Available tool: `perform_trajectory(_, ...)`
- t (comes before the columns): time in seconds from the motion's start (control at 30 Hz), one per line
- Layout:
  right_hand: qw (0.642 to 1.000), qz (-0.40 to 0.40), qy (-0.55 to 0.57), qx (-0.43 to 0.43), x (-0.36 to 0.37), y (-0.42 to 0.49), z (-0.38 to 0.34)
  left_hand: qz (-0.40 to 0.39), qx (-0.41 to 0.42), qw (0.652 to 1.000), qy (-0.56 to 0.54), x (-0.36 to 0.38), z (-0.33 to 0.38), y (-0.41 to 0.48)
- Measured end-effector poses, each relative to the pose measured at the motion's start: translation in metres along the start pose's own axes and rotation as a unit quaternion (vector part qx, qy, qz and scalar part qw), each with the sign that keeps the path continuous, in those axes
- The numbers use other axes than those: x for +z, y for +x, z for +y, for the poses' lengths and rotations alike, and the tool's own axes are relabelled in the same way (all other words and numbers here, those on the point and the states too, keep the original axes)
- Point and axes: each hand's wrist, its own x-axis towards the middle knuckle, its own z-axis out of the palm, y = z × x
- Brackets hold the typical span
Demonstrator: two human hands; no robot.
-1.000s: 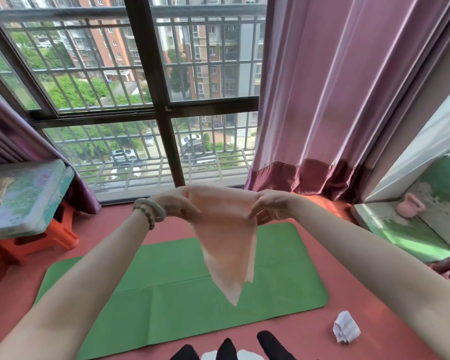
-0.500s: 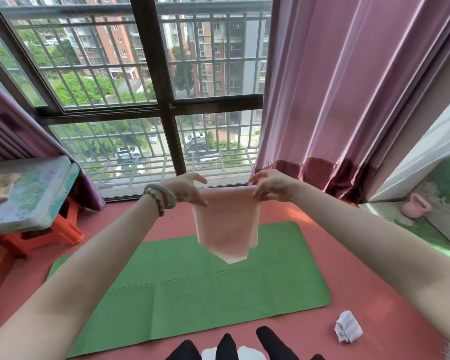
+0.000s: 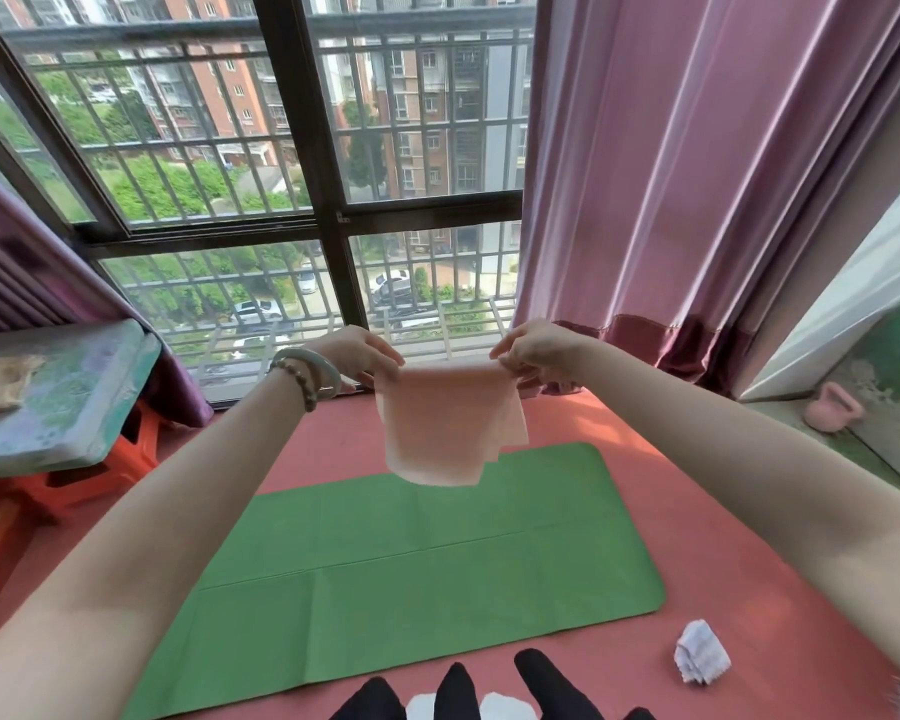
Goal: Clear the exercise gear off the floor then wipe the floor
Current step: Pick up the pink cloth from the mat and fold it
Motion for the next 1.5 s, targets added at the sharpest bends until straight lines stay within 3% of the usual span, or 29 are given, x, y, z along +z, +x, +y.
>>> perform_trajectory(0.07, 0.999, -0.039, 0.024, -0.003, -0.004, -0.001, -0.001, 0.006, -0.003, 0.999, -0.048, 0.0, 0.0, 0.001)
perform_trajectory(0.13, 0.998, -0.058, -0.03, -0.024, -0.005, -0.001, 0.0, -0.002, -0.002, 0.996, -0.09, 0.003, 0.002, 0.002)
perform_trajectory(0.23, 0.983, -0.005, -0.172, -0.068, 0.006, -0.001, 0.004, 0.039, 0.04, 0.998, 0.011, 0.013, 0.006, 0.002)
perform_trajectory(0.3, 0.974, 0.043, -0.207, -0.082, 0.013, 0.005, 0.008, 0.089, 0.071, 0.991, 0.072, 0.021, 0.006, 0.002)
perform_trajectory(0.5, 0.99, 0.023, -0.1, -0.1, 0.0, 0.0, 0.005, 0.198, 0.124, 0.966, 0.106, 0.021, 0.001, 0.011)
perform_trajectory(0.6, 0.993, -0.027, 0.01, -0.113, -0.014, -0.006, 0.006, 0.111, 0.16, 0.979, 0.066, 0.014, 0.006, 0.007)
perform_trajectory(0.7, 0.99, -0.007, 0.099, -0.102, -0.024, -0.01, 0.003, -0.015, 0.196, 0.974, -0.113, 0.012, 0.006, 0.0)
perform_trajectory(0.8, 0.988, -0.041, 0.145, -0.038, -0.033, -0.01, 0.007, -0.001, 0.177, 0.962, -0.207, 0.02, 0.009, 0.005)
perform_trajectory(0.93, 0.984, -0.162, 0.062, 0.032, -0.026, -0.013, 0.031, 0.031, 0.148, 0.962, -0.227, 0.031, 0.013, 0.01)
perform_trajectory(1.13, 0.991, -0.114, 0.044, 0.06, -0.004, -0.02, 0.043, 0.009, 0.101, 0.972, -0.21, 0.035, -0.001, 0.016)
perform_trajectory(1.3, 0.998, -0.068, 0.014, 0.011, 0.008, -0.026, 0.035, -0.181, 0.004, 0.966, -0.183, 0.033, -0.025, 0.016)
perform_trajectory(1.37, 1.0, -0.021, -0.006, -0.013, 0.017, -0.025, 0.033, -0.222, -0.017, 0.961, -0.165, 0.038, -0.035, 0.018)
perform_trajectory(1.5, 0.994, 0.065, -0.067, -0.063, 0.026, -0.017, 0.033, -0.194, -0.028, 0.97, -0.146, 0.039, -0.055, 0.022)
